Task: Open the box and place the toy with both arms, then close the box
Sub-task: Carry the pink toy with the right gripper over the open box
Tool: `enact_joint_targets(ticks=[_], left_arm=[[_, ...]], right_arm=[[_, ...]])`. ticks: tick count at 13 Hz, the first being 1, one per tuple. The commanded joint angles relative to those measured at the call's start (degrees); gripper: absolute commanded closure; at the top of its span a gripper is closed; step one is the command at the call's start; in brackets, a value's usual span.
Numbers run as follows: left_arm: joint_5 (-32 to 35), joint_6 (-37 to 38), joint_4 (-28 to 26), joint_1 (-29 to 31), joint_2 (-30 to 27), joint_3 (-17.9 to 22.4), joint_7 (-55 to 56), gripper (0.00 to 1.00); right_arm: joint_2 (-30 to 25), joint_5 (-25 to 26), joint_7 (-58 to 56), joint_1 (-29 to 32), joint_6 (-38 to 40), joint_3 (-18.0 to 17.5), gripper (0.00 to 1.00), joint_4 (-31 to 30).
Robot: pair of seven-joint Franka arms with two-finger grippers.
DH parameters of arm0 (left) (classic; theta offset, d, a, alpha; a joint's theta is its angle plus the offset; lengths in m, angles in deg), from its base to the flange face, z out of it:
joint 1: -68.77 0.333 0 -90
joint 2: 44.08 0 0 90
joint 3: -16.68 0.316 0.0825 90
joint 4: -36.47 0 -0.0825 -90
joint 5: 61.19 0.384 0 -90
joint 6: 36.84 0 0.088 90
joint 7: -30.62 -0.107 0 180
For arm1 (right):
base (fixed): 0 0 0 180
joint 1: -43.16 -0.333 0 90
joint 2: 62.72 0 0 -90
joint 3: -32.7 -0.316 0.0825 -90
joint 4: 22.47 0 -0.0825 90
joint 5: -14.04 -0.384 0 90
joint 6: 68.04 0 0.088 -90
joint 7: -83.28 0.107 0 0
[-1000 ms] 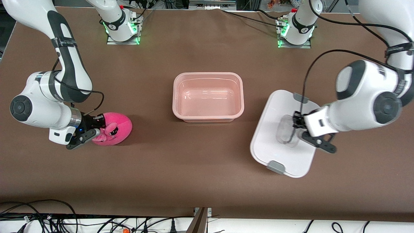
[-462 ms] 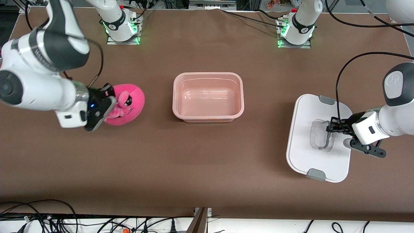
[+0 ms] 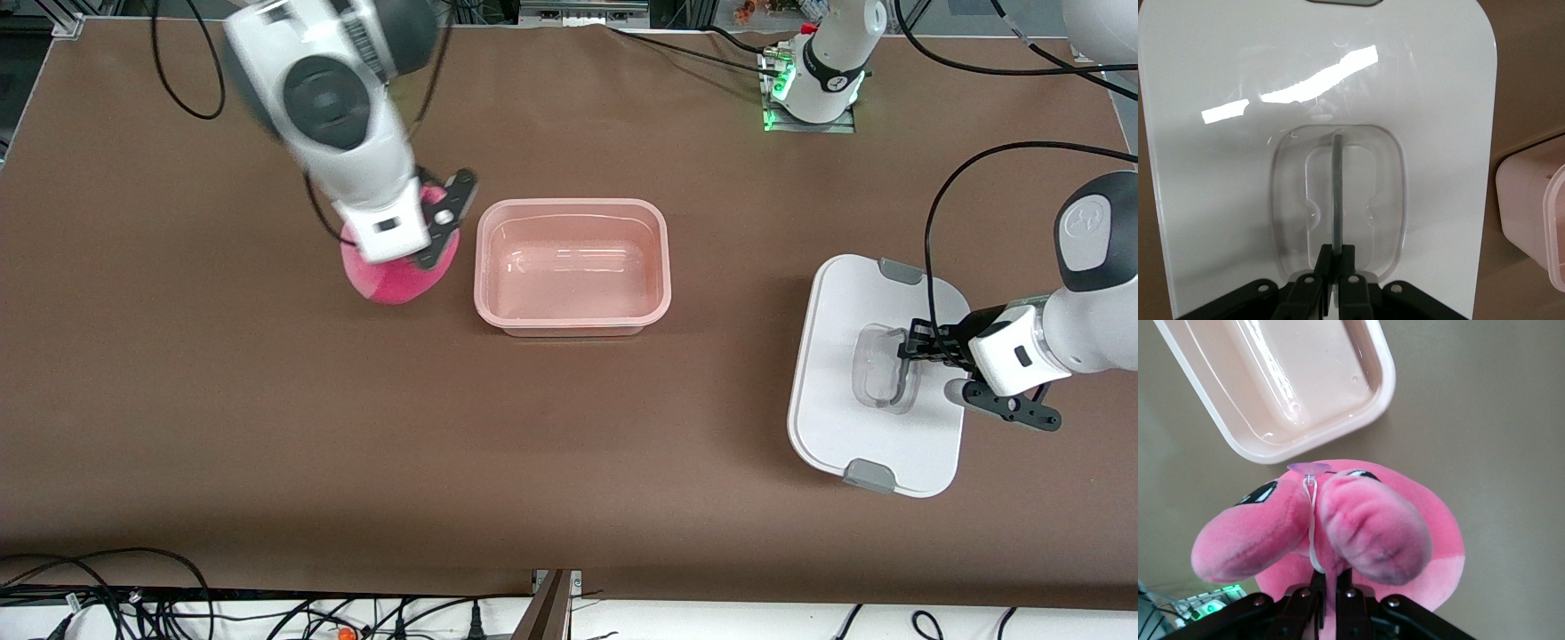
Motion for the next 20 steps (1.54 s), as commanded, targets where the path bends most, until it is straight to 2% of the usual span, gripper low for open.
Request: enact_joint_targets(ticks=[1,8,12,15,17,18,19,20], left_arm=[[0.0,1.3,0.2,0.1,-0.7,-0.5,-0.2,1.0],[-0.4,3.5,-0.1,-0.1,-0.7,-0.5,0.1,1.0],[-0.4,3.5,-0.1,-0.5,-0.6,-0.5,0.7,1.0],[-0.4,3.5,-0.1,-0.6,-0.4,-0.5,0.7,1.0],[-0.4,3.5,-0.3,-0.6,-0.4,-0.5,0.7,1.0],[-0.4,3.5,-0.4,-0.6,-0.4,-0.5,0.7,1.0],[-0.4,3.5,-0.6,-0.5,-0.4,-0.5,0.7,1.0],[-0.4,3.5,-0.8,-0.5,-0.4,-0.5,0.7,1.0]], right_arm=[[0.5,2.2,4.7,-2.9,0.4,0.3,1.0,0.3],[3.8,4.0,13.5,-8.5,-5.5,0.4,1.0,0.4],[4.8,4.1,14.0,-9.2,-6.7,0.4,1.0,0.0],[5.7,7.6,14.1,-11.3,-6.8,0.4,1.0,-0.2],[6.3,7.8,14.2,-11.3,-7.1,0.4,1.0,-0.3],[6.7,7.8,14.2,-11.3,-7.8,0.4,0.94,-0.3],[7.4,7.8,14.1,-11.4,-8.5,0.4,0.78,-0.3],[7.7,7.4,14.2,-11.8,-8.5,0.4,0.01,-0.3]])
